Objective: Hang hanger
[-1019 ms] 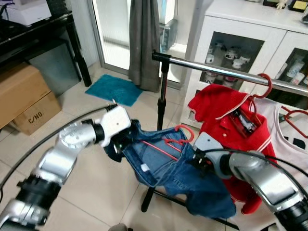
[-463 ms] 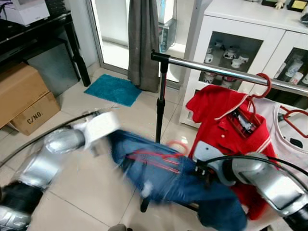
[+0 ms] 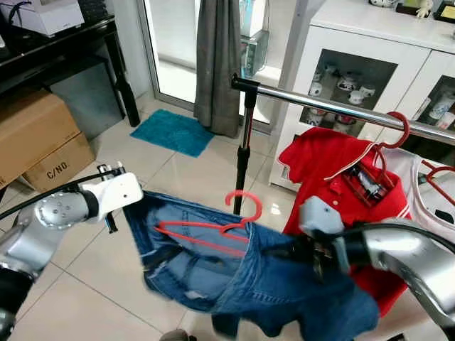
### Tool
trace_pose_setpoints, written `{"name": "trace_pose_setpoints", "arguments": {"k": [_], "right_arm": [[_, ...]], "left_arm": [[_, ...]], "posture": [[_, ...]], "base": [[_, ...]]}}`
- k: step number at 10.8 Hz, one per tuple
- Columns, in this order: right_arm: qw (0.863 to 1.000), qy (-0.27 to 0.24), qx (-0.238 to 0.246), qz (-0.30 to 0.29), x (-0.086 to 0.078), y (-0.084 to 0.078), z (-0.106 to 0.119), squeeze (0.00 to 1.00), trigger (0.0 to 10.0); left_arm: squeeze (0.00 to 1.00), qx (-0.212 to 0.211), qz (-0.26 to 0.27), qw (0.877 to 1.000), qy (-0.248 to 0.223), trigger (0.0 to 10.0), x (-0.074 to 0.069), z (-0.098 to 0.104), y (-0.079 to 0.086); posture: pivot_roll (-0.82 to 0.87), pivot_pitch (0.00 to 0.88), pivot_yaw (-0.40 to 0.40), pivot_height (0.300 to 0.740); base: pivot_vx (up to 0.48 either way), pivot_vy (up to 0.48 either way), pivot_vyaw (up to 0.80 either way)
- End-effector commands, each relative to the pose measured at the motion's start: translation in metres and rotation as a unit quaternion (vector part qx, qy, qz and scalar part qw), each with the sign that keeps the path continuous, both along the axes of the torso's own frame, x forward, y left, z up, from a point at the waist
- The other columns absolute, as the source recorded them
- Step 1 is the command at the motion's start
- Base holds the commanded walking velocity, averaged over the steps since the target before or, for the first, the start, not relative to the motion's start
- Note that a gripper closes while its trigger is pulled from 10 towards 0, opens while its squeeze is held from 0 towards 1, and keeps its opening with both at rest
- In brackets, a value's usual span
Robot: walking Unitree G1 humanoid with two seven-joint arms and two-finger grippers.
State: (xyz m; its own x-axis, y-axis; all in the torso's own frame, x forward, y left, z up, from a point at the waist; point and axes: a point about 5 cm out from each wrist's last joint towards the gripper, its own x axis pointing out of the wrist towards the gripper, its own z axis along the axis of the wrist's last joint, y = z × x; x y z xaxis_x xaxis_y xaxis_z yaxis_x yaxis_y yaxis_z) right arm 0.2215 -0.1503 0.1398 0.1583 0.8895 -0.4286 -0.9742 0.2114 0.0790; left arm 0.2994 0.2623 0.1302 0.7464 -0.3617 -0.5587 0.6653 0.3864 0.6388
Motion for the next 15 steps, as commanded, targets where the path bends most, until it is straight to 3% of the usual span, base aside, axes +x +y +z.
{"name": "trace_pose_setpoints", "arguments": {"k": [1,3,4,5,6,7,8,9,10,11,12,13,14,15], "right_arm": [[1.0,0.011,0.007,0.001,-0.005,-0.022,0.012,0.0,0.0],[0.997,0.032,0.067,0.02,-0.011,-0.016,0.02,0.0,0.0],[0.995,0.035,0.091,0.017,-0.01,-0.014,0.022,0.0,0.0],[0.995,0.038,0.091,0.015,-0.011,-0.015,0.02,0.0,0.0],[0.993,0.046,0.104,0.015,-0.014,-0.015,0.021,0.0,0.0],[0.99,0.056,0.131,0.015,-0.014,-0.016,0.027,0.0,0.0],[0.989,0.057,0.135,0.016,-0.014,-0.016,0.028,0.0,0.0],[0.991,0.054,0.121,0.012,-0.013,-0.015,0.025,0.0,0.0],[0.995,0.044,0.093,-0.009,-0.008,-0.013,0.019,0.0,0.0],[0.996,0.017,0.069,-0.05,0.002,-0.013,0.013,0.0,0.0],[0.992,-0.011,0.069,-0.108,0.015,-0.01,0.011,0.0,0.0],[0.988,-0.023,0.075,-0.136,0.022,-0.007,0.01,0.0,0.0],[0.988,-0.027,0.068,-0.136,0.023,-0.001,0.007,0.0,0.0],[0.991,-0.029,0.048,-0.122,0.02,0.002,0.002,0.0,0.0]], "left_arm": [[0.0,0.045,0.199,0.978,-0.035,0.0,-0.007,0.017,0.085],[0.0,-0.053,0.226,0.972,-0.048,0.0,-0.004,0.013,0.085],[0.0,-0.199,0.229,0.952,-0.044,0.0,-0.001,0.006,0.073],[0.0,-0.309,0.241,0.919,-0.046,0.0,0.0,0.002,0.069],[0.0,-0.385,0.253,0.887,-0.035,0.0,-0.002,-0.004,0.069],[0.0,-0.435,0.313,0.843,-0.037,0.0,-0.004,-0.009,0.082],[0.0,-0.436,0.348,0.83,-0.019,0.0,-0.007,-0.016,0.088],[0.0,-0.403,0.34,0.849,-0.003,0.0,-0.009,-0.02,0.087],[0.0,-0.356,0.29,0.888,0.0,0.0,-0.006,-0.017,0.077],[0.0,-0.323,0.266,0.908,-0.026,10.0,-0.002,-0.008,0.072],[1.0,-0.382,0.197,0.902,-0.031,10.0,0.0,0.01,0.058],[1.0,-0.421,0.147,0.895,-0.012,10.0,-0.003,0.019,0.046],[1.0,-0.43,0.089,0.898,0.036,10.0,-0.013,0.02,0.031],[1.0,-0.412,0.078,0.907,0.039,10.0,-0.016,0.018,0.026]], "posture": [[-0.01,0.0,0.001,0.74],[0.0,0.0,0.007,0.74],[0.0,0.0,0.013,0.74],[0.0,0.0,0.013,0.74],[0.0,0.0,0.015,0.74],[0.0,0.0,0.015,0.74],[0.0,0.0,0.016,0.74],[0.0,0.0,0.013,0.74],[0.0,0.0,0.013,0.74],[0.0,0.0,0.012,0.74],[0.0,0.0,0.008,0.74],[0.0,0.0,0.005,0.74],[0.01,0.0,-0.001,0.74],[0.01,0.0,-0.004,0.74]], "base": [[0.0,0.0,0.0],[0.0,0.0,0.0],[0.0,0.0,0.0],[0.0,0.0,0.0],[0.0,0.0,0.0],[0.0,0.0,0.0],[0.0,0.0,0.0],[0.0,0.0,0.0],[0.0,0.0,0.0],[0.0,0.0,0.0],[0.0,0.0,0.0],[0.0,0.0,0.0],[0.0,0.0,0.0],[0.0,0.0,0.0]]}}
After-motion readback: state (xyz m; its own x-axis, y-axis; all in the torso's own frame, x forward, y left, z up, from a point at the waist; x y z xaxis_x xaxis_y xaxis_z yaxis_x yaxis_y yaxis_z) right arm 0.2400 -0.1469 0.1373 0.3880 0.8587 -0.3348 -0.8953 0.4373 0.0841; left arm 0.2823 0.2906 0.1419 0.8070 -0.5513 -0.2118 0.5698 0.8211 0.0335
